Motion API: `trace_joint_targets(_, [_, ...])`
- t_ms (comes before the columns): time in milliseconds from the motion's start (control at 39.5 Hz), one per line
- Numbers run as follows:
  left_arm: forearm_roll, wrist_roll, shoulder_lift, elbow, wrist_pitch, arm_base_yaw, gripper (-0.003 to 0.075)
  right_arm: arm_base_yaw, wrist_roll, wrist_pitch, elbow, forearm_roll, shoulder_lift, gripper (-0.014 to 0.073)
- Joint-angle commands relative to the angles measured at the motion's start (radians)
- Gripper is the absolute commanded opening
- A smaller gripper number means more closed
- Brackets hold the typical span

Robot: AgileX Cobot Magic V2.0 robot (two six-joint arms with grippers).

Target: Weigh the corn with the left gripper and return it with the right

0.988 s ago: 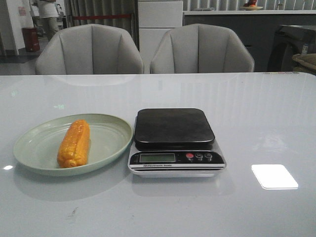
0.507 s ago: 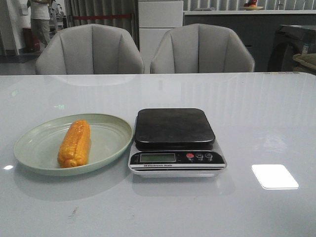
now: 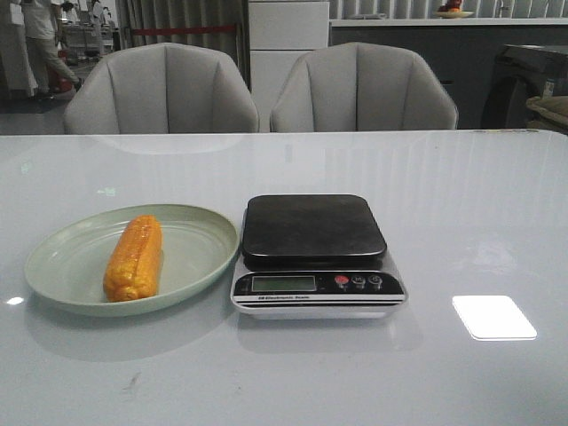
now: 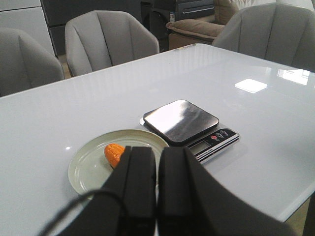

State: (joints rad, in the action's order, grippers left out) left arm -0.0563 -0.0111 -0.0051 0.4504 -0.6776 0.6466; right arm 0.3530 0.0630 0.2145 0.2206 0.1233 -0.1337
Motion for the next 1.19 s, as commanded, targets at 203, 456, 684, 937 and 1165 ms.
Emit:
trace_joint_targets(203, [-0.010,-0.003,0.008,-0.083,0.158,-0.120,0.0125,-0.005,0.008,-0.069,0.025,-0.010,-0.011,0.0157])
trace_joint_targets(456, [0.014,-0.003,0.002,-0.257,0.526,-0.413,0.0125,-0.005,0.008,-0.069,0.025,-0.010,-0.011,0.0157])
trace_joint_targets(684, [0.014,-0.003,-0.024,-0.375,0.616,-0.575,0.0125,-0.005,0.008,-0.068,0.025,-0.010,-0.011,0.0157])
trace_joint_targets(937, [0.016,-0.007,-0.024,-0.491,0.778,-0.626,0.0125,-0.005,0.008,-0.068,0.025,-0.010,-0.011,0.0157])
trace_joint_targets(1165, [0.019,-0.009,-0.024,-0.488,0.756,-0.626,0.0125,-0.005,0.008,-0.067,0.025,-0.010,-0.011,0.0157])
